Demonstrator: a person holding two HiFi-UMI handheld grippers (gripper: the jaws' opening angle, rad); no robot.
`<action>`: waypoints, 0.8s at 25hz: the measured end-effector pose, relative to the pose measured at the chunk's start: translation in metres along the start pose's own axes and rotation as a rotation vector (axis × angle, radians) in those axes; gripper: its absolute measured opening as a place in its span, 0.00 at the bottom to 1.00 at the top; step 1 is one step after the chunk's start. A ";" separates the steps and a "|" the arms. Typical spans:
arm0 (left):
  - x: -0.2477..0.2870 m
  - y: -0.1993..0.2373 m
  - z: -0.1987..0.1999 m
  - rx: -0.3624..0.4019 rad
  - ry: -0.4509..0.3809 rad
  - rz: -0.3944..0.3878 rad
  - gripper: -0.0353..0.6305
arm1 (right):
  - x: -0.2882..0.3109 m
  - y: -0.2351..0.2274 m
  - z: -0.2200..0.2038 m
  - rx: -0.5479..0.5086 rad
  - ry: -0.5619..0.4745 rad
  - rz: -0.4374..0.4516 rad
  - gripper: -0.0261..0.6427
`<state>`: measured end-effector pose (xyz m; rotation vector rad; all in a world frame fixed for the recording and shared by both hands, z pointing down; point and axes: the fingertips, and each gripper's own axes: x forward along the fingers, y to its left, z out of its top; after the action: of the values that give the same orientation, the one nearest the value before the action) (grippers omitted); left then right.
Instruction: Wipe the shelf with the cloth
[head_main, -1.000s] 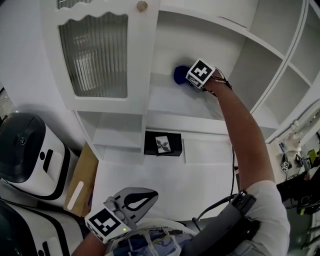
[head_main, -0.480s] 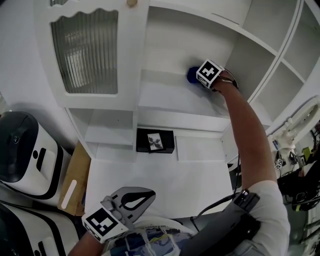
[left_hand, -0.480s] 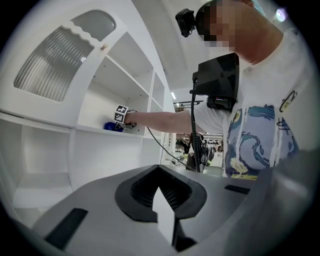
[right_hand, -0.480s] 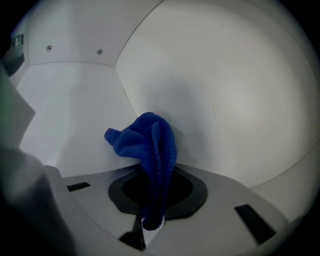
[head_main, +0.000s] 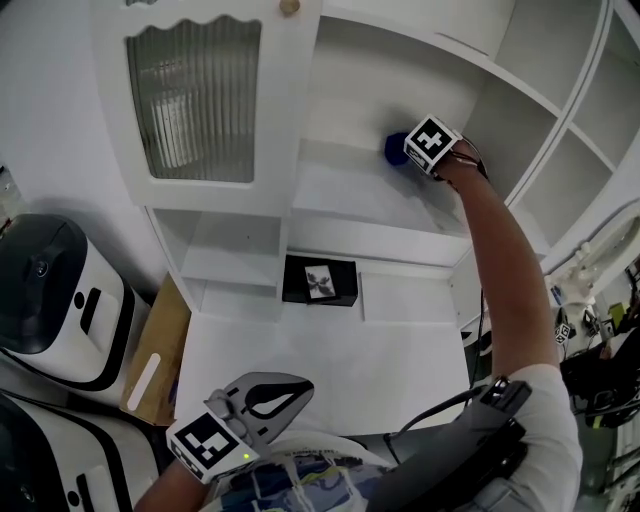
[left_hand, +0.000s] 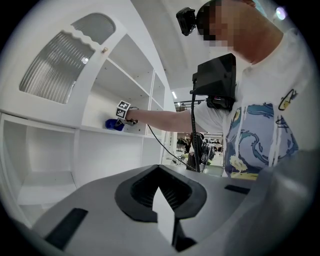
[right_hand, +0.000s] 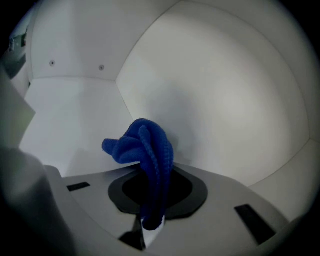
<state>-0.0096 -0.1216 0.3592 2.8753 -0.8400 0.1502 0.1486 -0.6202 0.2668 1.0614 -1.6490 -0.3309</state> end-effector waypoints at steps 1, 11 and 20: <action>-0.002 0.000 -0.001 0.003 0.000 0.003 0.06 | -0.007 0.006 0.013 0.004 -0.038 0.017 0.14; -0.024 0.002 -0.001 0.001 -0.023 0.041 0.06 | -0.036 0.101 0.121 -0.142 -0.207 0.151 0.14; -0.042 0.011 -0.003 -0.022 -0.037 0.090 0.06 | -0.023 0.140 0.158 -0.163 -0.231 0.205 0.14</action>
<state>-0.0515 -0.1080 0.3581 2.8287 -0.9726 0.0970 -0.0562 -0.5703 0.2894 0.7456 -1.8845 -0.4571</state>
